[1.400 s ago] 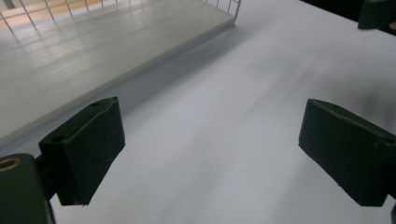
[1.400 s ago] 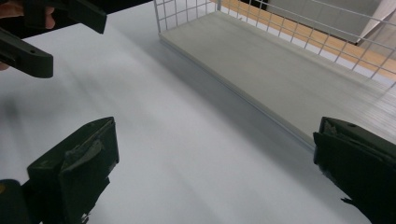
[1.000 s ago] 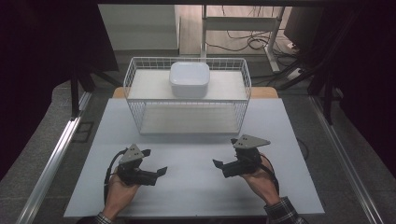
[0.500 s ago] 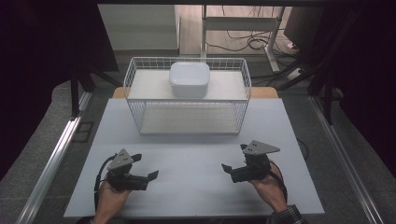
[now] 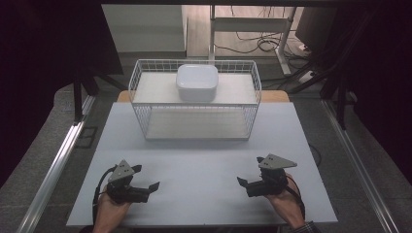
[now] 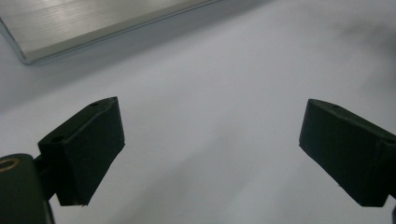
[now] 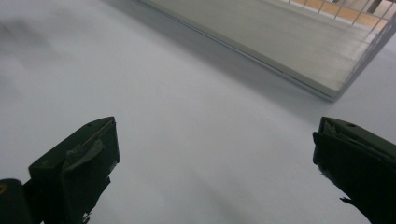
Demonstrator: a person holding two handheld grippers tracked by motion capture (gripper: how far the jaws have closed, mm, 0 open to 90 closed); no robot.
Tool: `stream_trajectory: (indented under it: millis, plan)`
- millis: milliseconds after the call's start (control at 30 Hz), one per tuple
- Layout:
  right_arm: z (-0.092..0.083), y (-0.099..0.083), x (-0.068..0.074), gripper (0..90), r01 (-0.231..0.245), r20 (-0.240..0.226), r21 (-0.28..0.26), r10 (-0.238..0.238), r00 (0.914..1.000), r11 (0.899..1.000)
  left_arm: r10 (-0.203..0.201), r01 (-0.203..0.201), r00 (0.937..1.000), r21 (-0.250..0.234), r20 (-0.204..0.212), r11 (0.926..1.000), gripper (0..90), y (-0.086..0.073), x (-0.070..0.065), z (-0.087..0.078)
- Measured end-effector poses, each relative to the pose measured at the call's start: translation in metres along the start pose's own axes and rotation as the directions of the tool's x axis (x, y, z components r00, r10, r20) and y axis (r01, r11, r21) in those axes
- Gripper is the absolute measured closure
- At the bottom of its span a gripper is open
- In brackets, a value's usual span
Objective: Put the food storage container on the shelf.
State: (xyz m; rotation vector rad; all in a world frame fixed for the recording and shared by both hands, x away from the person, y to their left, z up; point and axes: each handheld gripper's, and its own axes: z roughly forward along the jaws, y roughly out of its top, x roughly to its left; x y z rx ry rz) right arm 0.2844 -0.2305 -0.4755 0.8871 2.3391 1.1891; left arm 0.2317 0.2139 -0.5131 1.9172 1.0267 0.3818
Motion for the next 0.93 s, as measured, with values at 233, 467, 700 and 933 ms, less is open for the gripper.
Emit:
stream_trajectory:
  millis: [233,467,700,933]
  plan:
    - [-0.002,-0.012,-0.003,0.2,-0.013,0.016,0.007,0.013,0.9998,1.000,-0.009,0.009,0.9999,0.017,0.010,0.9998,5.5,-0.006,0.001,0.003]
    - [0.001,-0.023,-0.004,0.2,-0.017,0.017,0.037,0.016,0.9997,0.999,-0.005,0.004,0.9996,0.047,0.028,0.9989,4.2,-0.010,0.002,0.009]
    - [0.007,-0.029,-0.005,0.2,-0.031,0.005,0.071,0.031,0.9995,0.997,-0.016,0.012,0.9991,0.095,0.040,0.9954,3.0,-0.013,0.004,0.015]
    - [0.012,-0.032,-0.005,0.2,-0.029,0.004,0.110,0.028,0.9996,0.993,-0.008,0.004,0.9995,0.131,0.031,0.9914,2.4,-0.014,0.004,0.020]
